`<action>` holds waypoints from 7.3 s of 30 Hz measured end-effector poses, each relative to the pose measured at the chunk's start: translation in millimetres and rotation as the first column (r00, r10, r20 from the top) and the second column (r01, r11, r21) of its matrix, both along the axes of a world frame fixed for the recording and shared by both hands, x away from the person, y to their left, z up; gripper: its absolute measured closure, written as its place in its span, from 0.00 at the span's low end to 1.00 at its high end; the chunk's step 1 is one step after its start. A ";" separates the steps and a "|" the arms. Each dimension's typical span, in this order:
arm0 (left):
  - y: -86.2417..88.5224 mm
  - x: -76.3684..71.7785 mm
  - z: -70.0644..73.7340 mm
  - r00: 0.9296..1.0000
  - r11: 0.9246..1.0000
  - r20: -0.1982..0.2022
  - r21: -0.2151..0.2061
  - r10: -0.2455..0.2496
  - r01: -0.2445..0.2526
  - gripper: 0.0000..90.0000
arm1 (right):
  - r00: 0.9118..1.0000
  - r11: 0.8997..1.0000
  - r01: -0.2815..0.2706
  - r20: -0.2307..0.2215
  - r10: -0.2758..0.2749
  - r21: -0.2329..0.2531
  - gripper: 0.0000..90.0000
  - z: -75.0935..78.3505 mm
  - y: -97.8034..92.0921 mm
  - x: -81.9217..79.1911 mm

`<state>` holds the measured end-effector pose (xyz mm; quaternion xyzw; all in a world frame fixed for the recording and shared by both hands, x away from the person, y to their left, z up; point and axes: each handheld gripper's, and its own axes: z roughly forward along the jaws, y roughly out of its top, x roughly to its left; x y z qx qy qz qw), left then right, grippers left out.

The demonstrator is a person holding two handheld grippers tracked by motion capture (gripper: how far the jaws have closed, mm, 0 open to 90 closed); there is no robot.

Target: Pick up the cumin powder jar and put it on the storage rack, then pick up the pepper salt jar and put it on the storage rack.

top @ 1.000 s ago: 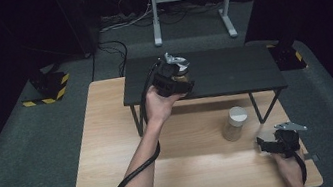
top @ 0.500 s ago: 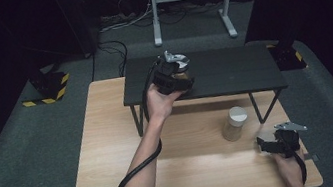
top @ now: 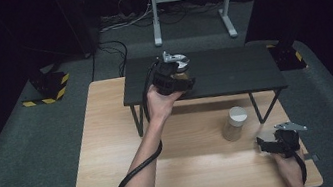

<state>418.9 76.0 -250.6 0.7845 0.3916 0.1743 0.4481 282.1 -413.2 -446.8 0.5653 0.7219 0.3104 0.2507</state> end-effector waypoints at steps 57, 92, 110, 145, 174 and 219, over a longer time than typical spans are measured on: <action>52.0 -117.0 -43.3 0.991 0.997 0.108 -0.030 0.078 -0.075 0.00 | 1.000 1.000 0.001 0.002 -0.001 -0.005 0.08 -0.3 0.5 -0.1; 25.3 -124.7 -161.0 0.998 0.996 -0.017 0.065 0.067 -0.066 0.00 | 1.000 1.000 0.003 0.002 -0.003 -0.005 0.08 -0.3 1.0 -0.3; -8.8 -95.8 -197.2 0.993 0.982 -0.090 0.175 0.080 -0.063 0.00 | 1.000 1.000 0.003 0.002 -0.003 -0.005 0.08 -0.3 0.9 -0.2; -10.3 -92.8 -199.5 0.991 0.981 -0.109 0.187 0.079 -0.058 0.00 | 0.999 0.999 -0.043 0.008 0.043 0.014 0.09 -0.9 -0.9 -11.0; -11.5 -92.6 -199.2 0.990 0.980 -0.111 0.189 0.085 -0.063 0.00 | 0.935 0.936 -0.352 0.059 0.350 0.031 0.07 22.5 34.7 13.6; -12.3 -92.8 -199.3 0.990 0.980 -0.110 0.188 0.089 -0.067 0.00 | 0.929 0.935 -0.355 0.105 0.354 -0.011 0.31 24.4 60.2 47.1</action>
